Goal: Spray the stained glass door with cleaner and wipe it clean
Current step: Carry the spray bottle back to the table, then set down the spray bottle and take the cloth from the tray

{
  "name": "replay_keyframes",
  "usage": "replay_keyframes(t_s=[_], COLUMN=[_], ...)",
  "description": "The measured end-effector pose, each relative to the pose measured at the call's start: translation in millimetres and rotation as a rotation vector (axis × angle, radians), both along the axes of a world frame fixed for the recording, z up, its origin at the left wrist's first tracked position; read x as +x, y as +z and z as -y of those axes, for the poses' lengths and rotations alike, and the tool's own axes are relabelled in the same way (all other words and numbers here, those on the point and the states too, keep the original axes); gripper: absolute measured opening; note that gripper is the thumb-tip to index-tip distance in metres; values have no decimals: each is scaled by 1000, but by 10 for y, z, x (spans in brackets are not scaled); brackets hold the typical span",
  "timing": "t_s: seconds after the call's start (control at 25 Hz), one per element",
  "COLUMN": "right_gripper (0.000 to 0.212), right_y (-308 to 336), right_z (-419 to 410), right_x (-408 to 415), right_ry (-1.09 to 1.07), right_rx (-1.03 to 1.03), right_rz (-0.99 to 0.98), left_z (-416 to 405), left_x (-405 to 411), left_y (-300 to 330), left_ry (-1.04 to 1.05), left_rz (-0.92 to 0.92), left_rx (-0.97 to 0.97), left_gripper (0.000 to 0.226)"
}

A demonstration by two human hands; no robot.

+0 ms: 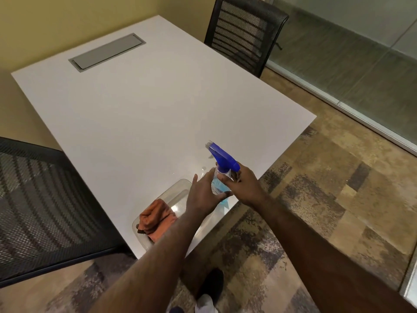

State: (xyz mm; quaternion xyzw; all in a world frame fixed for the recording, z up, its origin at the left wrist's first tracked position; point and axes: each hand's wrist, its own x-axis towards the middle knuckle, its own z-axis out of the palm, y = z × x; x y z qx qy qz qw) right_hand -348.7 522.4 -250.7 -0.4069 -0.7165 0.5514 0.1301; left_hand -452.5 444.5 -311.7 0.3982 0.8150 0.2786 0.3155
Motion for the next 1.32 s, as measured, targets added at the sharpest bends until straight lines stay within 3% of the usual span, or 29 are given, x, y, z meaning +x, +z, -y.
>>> replay_keyframes(t_s=[0.2, 0.32, 0.4, 0.48, 0.56, 0.64, 0.72, 0.84, 0.96, 1.32], right_gripper=[59, 72, 62, 51, 39, 31, 34, 41, 39, 15], right_y=[-74, -133, -220, -364, -503, -582, -607, -627, -660, -727], right_z=[55, 154, 356, 645, 927, 1137, 1265, 1414, 1515, 1638], right_x=[45, 157, 264, 323, 275, 102, -142, -450, -620, -736], right_ry=[-34, -202, -404, -465, -351, -150, 86, 376, 472, 538], right_rx=[11, 286, 481, 588, 647, 754, 803, 704, 586, 571], right_rz=[5, -73, -66, -9, 50, 153, 375, 680, 825, 927], left_z=[24, 199, 415, 671, 864, 962, 974, 966, 937, 1041], left_x=[-16, -213, -411, -598, -767, -930, -1050, -1114, -1119, -1075], left_y=[43, 160, 232, 282, 300, 315, 332, 338, 320, 189], left_ry=[-62, -118, -104, -67, -135, -375, -643, -843, -931, -1043], left_rz=[-9, -47, -95, -179, -334, -495, -653, -865, -932, -1025], left_rx=[-13, -2, 6, 21, 42, -63, -237, -345, -322, -271], left_gripper=[84, 93, 90, 75, 53, 42, 39, 24, 10, 16])
